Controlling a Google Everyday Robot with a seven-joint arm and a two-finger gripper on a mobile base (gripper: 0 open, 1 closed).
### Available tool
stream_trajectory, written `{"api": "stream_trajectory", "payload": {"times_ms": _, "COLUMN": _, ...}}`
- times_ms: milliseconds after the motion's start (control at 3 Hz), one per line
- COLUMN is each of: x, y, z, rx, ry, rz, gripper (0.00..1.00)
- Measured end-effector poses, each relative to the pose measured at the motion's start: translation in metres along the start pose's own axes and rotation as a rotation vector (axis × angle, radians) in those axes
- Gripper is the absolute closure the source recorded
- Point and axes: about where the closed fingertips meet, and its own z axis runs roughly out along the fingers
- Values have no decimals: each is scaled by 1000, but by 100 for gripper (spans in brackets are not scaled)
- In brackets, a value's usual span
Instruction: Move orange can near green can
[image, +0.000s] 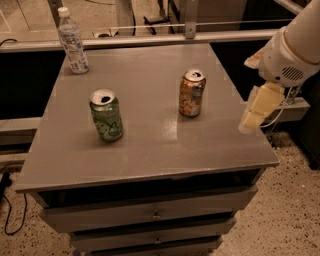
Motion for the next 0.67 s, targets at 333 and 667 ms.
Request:
{"api": "stream_trajectory", "payload": {"times_ms": 333, "x": -7, "y": -28, "z": 34, "rx": 9, "ry": -117, "rz": 55, "gripper": 0}}
{"api": "stream_trajectory", "payload": {"times_ms": 667, "x": -19, "y": -48, "z": 64, "rx": 9, "ry": -262, "rz": 119, "gripper": 0}}
